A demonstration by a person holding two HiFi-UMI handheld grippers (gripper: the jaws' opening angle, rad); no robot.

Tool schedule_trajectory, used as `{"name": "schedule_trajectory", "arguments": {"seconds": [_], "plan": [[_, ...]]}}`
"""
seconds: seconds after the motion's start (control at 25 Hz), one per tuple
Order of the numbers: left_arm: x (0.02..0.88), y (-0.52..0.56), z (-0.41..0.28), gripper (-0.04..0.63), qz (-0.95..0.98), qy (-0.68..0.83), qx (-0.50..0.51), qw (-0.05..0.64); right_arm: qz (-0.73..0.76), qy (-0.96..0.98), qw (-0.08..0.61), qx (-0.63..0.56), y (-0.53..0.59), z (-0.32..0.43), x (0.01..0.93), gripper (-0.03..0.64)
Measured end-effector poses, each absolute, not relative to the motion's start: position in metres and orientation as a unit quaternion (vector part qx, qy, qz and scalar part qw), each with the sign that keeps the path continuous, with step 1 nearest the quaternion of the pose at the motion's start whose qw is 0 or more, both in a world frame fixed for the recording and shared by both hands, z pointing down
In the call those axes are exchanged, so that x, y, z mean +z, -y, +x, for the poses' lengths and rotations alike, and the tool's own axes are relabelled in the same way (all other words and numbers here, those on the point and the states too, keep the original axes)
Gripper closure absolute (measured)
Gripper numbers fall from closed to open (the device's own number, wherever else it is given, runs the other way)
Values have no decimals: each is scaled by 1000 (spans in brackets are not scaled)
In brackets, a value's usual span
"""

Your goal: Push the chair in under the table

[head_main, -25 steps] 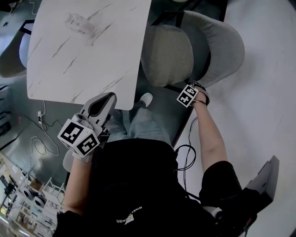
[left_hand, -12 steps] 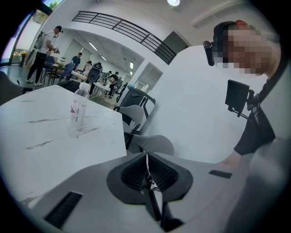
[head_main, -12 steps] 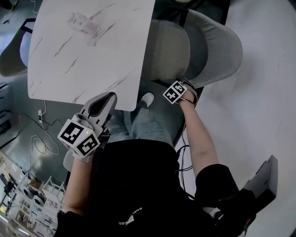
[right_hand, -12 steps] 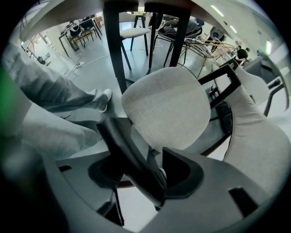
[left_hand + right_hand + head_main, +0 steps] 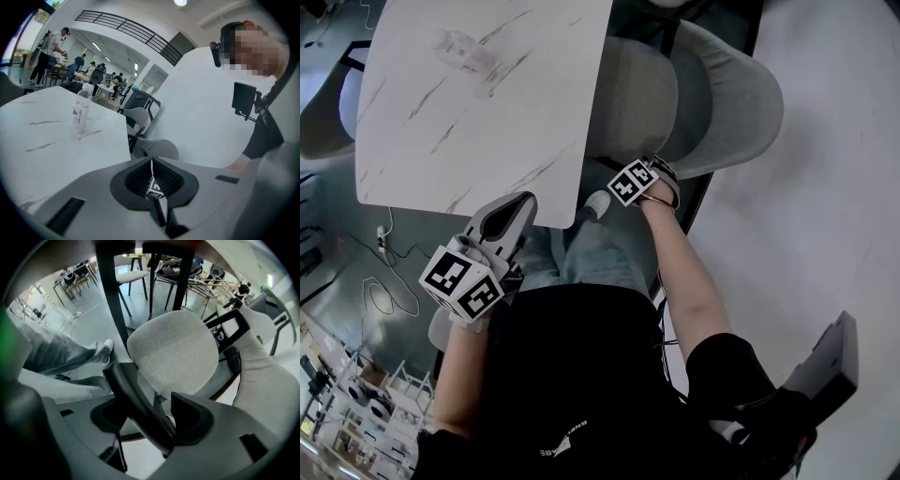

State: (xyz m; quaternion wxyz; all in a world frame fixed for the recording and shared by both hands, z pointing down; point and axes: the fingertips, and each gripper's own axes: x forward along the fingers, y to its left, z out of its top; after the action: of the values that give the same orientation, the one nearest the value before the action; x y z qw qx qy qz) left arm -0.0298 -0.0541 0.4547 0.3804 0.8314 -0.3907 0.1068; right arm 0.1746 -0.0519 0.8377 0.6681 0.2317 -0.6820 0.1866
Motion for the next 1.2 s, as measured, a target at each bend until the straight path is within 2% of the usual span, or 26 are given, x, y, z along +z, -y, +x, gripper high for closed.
{"name": "schedule_trajectory", "arguments": {"seconds": [0.16, 0.24, 0.52, 0.92, 1.2], "plan": [[456, 56, -28, 595, 832, 390, 102, 382, 232, 692, 649, 216, 48, 173, 826, 299], [457, 56, -25, 595, 834, 387, 101, 381, 234, 697, 645, 210, 43, 177, 814, 288], [453, 54, -14, 595, 842, 373, 94, 378, 338, 716, 575, 207, 60, 240, 729, 288], [448, 49, 5, 595, 853, 358, 88, 369, 563, 688, 414, 194, 166, 383, 578, 288], [442, 43, 16, 595, 856, 351, 90, 369, 657, 616, 367, 232, 189, 472, 574, 288]]}}
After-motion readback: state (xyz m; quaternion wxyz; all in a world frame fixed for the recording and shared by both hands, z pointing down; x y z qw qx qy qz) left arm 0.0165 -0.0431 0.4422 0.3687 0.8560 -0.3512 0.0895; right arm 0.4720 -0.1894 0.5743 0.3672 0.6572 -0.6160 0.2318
